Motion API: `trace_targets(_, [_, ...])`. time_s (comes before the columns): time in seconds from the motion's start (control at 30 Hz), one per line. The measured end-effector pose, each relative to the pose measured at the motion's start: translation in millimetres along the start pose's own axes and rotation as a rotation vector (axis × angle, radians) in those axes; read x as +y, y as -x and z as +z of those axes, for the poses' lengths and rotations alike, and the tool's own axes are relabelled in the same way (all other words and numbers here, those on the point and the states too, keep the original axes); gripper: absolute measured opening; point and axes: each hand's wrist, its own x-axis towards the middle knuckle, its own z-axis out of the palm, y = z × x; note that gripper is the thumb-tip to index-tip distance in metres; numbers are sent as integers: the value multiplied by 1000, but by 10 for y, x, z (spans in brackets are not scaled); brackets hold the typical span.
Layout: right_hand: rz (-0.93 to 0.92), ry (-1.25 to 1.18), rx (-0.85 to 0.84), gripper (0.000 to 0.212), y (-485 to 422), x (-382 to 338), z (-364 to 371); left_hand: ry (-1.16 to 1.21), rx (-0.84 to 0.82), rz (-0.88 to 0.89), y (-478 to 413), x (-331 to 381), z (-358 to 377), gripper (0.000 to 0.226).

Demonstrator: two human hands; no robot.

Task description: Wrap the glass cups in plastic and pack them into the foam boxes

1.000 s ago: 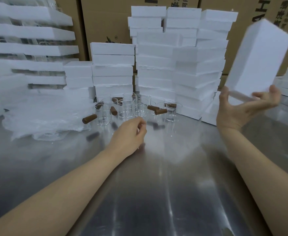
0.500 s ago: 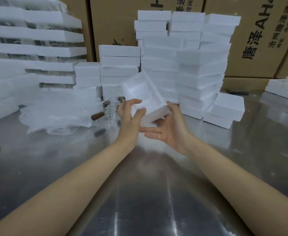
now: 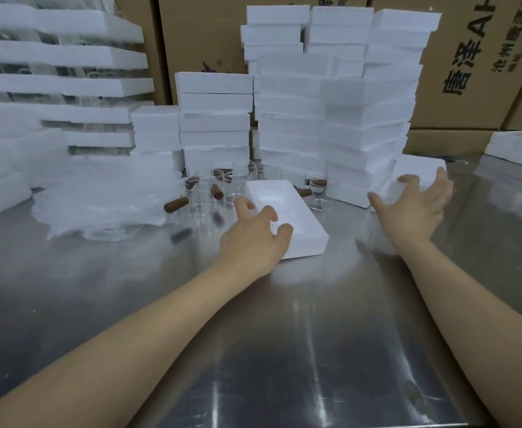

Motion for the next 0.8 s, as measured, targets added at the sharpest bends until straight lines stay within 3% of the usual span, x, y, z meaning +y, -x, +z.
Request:
trace_targets(0.2, [179, -93, 119, 48, -67, 61, -21, -196, 208, 177, -60, -64, -58, 57])
trace_targets(0.37, [148, -147, 101, 68, -130, 118, -46, -336, 204, 160, -135, -84, -143, 74])
trace_targets(0.57, [235, -246, 121, 52, -155, 204, -60, -270, 274, 147, -162, -174, -256, 77])
trace_targets(0.8, [190, -306, 115, 51, -135, 203, -72, -189, 306, 147, -196, -240, -195, 79])
